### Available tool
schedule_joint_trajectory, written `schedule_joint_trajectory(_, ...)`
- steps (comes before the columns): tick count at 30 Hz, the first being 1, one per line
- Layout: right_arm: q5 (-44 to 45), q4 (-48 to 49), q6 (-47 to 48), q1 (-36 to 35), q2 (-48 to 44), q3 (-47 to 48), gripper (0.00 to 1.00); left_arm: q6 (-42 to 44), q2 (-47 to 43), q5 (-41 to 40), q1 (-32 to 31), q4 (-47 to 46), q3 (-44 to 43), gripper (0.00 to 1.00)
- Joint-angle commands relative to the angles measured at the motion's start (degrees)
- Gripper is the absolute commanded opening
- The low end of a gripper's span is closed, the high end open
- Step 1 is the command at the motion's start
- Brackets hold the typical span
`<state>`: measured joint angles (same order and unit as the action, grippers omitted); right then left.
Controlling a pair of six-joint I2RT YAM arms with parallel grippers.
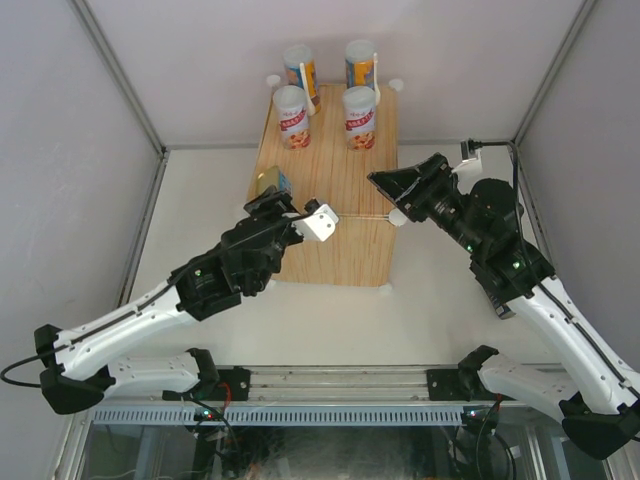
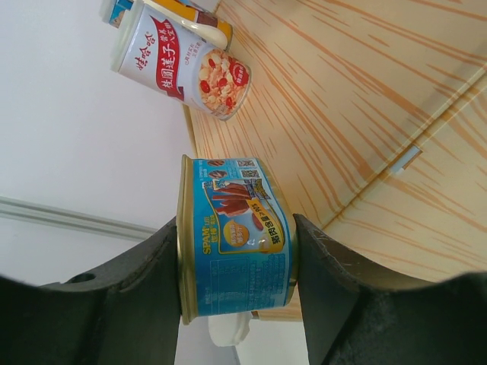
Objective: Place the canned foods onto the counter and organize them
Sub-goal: Place the canned food on the counter.
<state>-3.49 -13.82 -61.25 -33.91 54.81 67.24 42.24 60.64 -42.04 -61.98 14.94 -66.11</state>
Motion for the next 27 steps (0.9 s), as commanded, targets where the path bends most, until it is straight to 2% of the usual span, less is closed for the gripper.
schedule_joint_trajectory(1,0.1,3.6,0.3,-0.5,-0.9,-0.4,0.56,-0.3,0.1,-1.6,-1.6,4.9,-4.3,0.00)
schedule_joint_trajectory(7,0.5,4.3,0.3,-1.1,-1.1,-1.1,0.57,0.2,0.9,-2.2,-2.5,8.6,-5.9,0.00)
schedule_joint_trajectory(19,1.8,5.2,1.2,-3.1,-0.9,-2.0,0.57,3.3,2.3,-5.2,-4.5,10.3,-6.2,0.01)
schedule_joint_trajectory(27,2.5,5.2,0.9,-3.6,-1.0,-2.6,0.57,3.1,2.3,-6.4,-4.9,10.2,-5.5,0.11)
